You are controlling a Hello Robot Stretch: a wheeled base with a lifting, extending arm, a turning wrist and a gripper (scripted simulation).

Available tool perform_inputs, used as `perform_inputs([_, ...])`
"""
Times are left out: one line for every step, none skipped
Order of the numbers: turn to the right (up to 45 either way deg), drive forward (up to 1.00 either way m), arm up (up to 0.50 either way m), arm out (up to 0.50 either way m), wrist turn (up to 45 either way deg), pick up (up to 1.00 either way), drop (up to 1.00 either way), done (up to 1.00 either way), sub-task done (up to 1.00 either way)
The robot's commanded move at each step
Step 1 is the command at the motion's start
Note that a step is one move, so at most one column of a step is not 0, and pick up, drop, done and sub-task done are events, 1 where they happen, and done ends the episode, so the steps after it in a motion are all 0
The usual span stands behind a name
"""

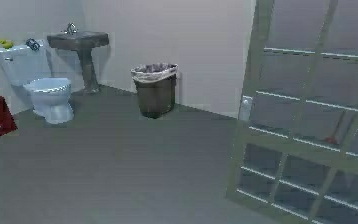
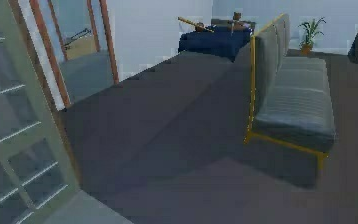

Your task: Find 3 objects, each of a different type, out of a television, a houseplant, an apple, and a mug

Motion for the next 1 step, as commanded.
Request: perform_inputs([45.0, 0.0, 0.0, 0.0, 0.0, 0.0, 0.0, 0.0, 0.0])
